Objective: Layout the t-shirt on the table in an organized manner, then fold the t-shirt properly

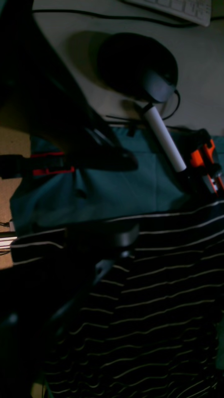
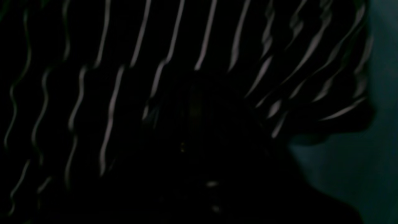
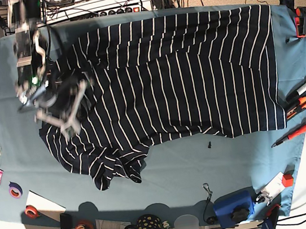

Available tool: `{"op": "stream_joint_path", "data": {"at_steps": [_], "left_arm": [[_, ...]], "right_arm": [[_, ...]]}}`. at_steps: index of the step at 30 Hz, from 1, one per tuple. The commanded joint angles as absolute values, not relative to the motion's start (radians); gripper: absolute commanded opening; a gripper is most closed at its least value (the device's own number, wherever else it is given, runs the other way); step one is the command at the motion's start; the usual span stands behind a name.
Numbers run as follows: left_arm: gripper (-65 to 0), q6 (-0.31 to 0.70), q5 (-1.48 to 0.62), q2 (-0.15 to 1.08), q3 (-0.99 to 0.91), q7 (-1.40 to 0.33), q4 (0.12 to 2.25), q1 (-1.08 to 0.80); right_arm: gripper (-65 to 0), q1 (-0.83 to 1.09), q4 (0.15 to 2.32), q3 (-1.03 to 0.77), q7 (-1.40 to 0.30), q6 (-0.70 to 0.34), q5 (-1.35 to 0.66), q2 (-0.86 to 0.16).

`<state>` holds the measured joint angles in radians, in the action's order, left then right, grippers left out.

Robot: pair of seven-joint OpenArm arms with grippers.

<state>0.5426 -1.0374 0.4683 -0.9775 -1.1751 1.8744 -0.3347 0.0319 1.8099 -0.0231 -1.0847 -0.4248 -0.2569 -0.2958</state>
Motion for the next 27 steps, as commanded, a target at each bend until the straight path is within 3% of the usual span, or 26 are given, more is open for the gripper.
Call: {"op": "stream_joint_path", "data": {"at_steps": [1, 12, 18, 24, 27], "left_arm": [[-38.0, 0.544, -1.055, 0.49, -0.987, -1.151, 1.889, -0.333], [-38.0, 0.544, -1.055, 0.49, -0.987, -1.151, 1.889, -0.333], [-38.0, 0.544, -1.055, 0.489, -0.987, -1.151, 1.889, -0.333], [-38.0, 0.544, -1.056, 0.476, -0.987, -1.15, 1.889, -0.332], [-38.0, 0.545, -1.056, 0.459, -0.987, -1.151, 1.889, -0.332]], "right_arm": [[-65.0, 0.007, 1.824, -0.027, -1.069, -0.408, -0.239, -0.308], [-65.0, -0.014, 1.84, -0.073, -1.067, -0.369, -0.242, -0.308], [-65.0, 0.047, 1.926, -0.326, -1.119, -0.394, -0.393, -0.308], [-65.0, 0.159, 1.925, -0.607, -1.26, -0.514, -0.619, -0.308], [-50.4, 0.211, 1.925, -0.719, -1.34, -0.583, -0.665, -0.308]]}}
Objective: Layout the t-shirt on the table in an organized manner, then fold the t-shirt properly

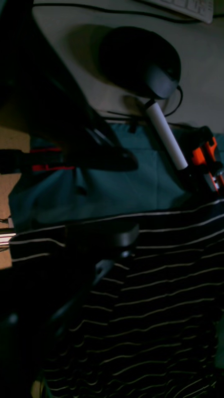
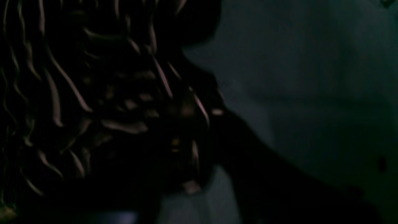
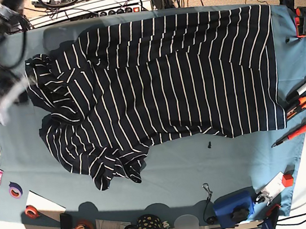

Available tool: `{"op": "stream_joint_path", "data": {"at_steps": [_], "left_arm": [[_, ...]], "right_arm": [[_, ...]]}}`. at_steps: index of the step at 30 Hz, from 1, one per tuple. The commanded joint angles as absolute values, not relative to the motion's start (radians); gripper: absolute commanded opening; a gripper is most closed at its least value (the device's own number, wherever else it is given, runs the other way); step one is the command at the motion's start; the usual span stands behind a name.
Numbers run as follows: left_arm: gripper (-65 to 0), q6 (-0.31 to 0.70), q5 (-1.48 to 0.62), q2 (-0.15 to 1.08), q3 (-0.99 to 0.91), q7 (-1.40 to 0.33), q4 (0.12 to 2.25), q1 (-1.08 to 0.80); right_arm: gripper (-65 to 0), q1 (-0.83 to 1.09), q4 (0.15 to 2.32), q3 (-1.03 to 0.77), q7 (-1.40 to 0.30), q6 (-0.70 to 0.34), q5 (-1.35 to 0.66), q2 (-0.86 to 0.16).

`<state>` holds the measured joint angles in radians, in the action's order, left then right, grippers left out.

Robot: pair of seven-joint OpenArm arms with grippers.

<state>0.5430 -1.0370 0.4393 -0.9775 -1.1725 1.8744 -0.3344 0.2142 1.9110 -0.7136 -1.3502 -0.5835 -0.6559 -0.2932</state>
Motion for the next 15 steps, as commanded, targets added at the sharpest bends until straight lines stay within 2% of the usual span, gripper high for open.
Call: {"op": "stream_joint_path", "data": {"at_steps": [1, 3, 7, 15], "left_arm": [[-38.0, 0.549, -1.056, 0.454, -0.987, -1.151, 1.889, -0.333], [-38.0, 0.551, -1.055, 0.445, -0.987, -1.151, 1.889, -0.333], [-38.0, 0.551, -1.056, 0.443, -0.986, -1.15, 1.889, -0.332], [-38.0, 0.551, -1.055, 0.443, -0.985, -1.143, 1.889, -0.333]], "right_arm": [[-45.2, 0.235, 1.925, -0.749, -1.34, -0.592, -0.665, -0.308], [-39.5, 0.28, 1.924, -0.79, -1.343, -0.591, -0.665, -0.308], [-39.3, 0.343, 1.901, -0.813, -1.342, -0.564, -0.68, -0.308], [-39.3, 0.347, 1.675, -0.812, -1.267, -0.569, -0.75, -0.307]]}}
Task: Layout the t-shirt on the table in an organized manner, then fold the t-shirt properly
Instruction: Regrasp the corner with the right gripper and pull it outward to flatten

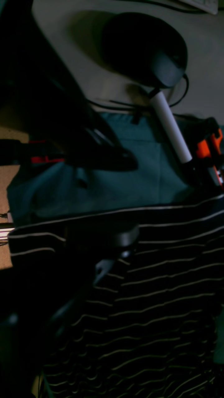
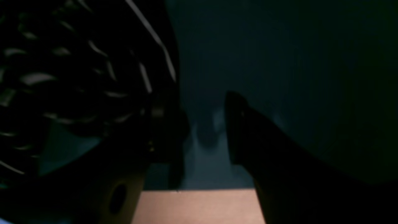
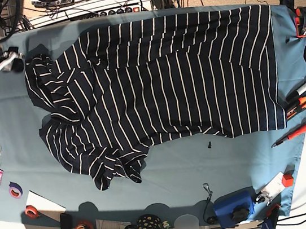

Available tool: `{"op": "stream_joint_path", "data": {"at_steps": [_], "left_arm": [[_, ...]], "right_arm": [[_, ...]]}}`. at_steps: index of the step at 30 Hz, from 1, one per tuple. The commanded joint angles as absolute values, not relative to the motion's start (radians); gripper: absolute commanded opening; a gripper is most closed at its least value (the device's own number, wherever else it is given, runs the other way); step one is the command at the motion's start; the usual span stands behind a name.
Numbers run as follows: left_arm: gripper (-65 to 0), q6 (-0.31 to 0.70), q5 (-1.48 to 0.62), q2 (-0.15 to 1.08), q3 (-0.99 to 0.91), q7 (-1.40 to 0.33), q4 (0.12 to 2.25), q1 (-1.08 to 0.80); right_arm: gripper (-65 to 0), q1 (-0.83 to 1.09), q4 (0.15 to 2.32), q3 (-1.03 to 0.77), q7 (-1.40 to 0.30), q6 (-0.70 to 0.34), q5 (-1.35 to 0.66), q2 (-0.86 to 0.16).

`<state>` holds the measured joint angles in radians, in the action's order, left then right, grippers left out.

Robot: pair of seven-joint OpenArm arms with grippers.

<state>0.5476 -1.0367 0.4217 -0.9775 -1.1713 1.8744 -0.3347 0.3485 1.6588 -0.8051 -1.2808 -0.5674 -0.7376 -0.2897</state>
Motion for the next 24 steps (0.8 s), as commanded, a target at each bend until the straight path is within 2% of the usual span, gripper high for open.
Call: {"op": "stream_joint_path", "data": {"at_steps": [1, 6, 13, 18, 19, 20, 23, 24], "left_arm": [[-38.0, 0.551, -1.056, 0.443, -0.985, -1.143, 1.889, -0.333], [-38.0, 0.552, -1.056, 0.443, -0.985, -1.142, 1.889, -0.332], [-38.0, 0.551, -1.056, 0.443, -0.985, -1.126, 1.889, -0.332], [-38.0, 0.551, -1.056, 0.443, -0.985, -1.125, 1.889, -0.333], [-38.0, 0.551, -1.056, 0.443, -0.985, -1.126, 1.889, -0.332], [-38.0, 0.551, -1.056, 0.443, -0.985, -1.126, 1.889, -0.333], [-38.0, 0.551, -1.056, 0.443, -0.985, -1.126, 1.889, -0.333], [-38.0, 0.551, -1.056, 0.443, -0.985, -1.126, 1.889, -0.333]], "right_arm": [[-39.3, 0.346, 1.65, -0.812, -1.267, -0.572, -0.757, -0.308], [-39.3, 0.346, 1.562, -0.812, -1.282, -0.636, -0.885, -0.308], [-39.3, 0.33, 1.556, -0.801, -1.288, -0.639, -0.95, -0.308], [-39.5, 0.303, 1.556, -0.726, -1.284, -0.639, -0.944, -0.308], [-40.8, 0.295, 1.556, -0.712, -1.283, -0.639, -0.931, -0.308], [-45.1, 0.286, 1.556, -0.699, -1.283, -0.638, -0.912, -0.308], [-63.6, 0.268, 1.556, -0.682, -1.287, -0.638, -0.845, -0.308], [-65.0, 0.268, 1.558, -0.683, -1.287, -0.638, -0.825, -0.309]]}}
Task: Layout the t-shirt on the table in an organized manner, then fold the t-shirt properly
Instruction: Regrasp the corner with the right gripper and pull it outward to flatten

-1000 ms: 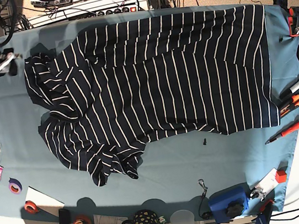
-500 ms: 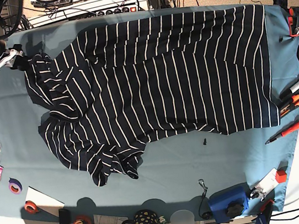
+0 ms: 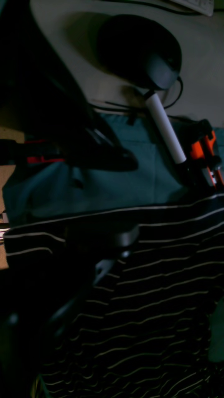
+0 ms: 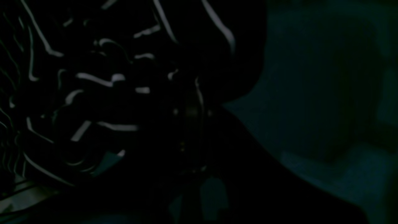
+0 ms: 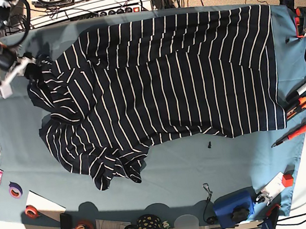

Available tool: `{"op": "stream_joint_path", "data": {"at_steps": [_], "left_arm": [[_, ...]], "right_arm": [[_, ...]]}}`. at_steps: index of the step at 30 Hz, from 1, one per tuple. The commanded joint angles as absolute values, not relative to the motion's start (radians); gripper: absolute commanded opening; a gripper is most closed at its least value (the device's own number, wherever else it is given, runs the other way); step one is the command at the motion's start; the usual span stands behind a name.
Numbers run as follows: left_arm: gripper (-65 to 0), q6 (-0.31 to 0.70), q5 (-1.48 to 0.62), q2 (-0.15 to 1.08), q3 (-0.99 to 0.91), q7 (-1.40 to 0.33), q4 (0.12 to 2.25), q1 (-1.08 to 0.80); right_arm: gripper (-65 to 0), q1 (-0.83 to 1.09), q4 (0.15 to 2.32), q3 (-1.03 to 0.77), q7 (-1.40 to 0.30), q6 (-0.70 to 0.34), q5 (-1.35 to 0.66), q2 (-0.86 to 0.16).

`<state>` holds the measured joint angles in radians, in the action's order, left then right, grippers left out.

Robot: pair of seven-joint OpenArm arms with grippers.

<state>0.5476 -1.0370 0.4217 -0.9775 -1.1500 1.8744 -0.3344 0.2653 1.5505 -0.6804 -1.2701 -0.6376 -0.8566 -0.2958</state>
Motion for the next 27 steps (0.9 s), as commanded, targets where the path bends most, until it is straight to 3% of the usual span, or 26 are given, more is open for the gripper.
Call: {"op": "stream_joint_path", "data": {"at_steps": [1, 13, 23, 27], "left_arm": [[-38.0, 0.551, -1.056, 0.443, -0.985, -1.126, 1.889, -0.332], [-38.0, 0.551, -1.056, 0.443, -0.985, -1.125, 1.889, -0.332], [-38.0, 0.551, -1.056, 0.443, -0.985, -1.129, 1.889, -0.333], [-38.0, 0.551, -1.056, 0.443, -0.985, -1.128, 1.889, -0.333]], "right_arm": [[-65.0, 0.269, 1.558, -0.683, -1.288, -0.638, -0.809, -0.311], [-65.0, 0.271, 1.558, -0.932, -1.35, -0.698, -0.768, -0.325], [-65.0, 0.271, 1.557, -0.942, -1.376, -0.694, -0.685, -0.445], [-65.0, 0.271, 1.557, -0.942, -1.388, -0.692, -0.633, -0.44]]}}
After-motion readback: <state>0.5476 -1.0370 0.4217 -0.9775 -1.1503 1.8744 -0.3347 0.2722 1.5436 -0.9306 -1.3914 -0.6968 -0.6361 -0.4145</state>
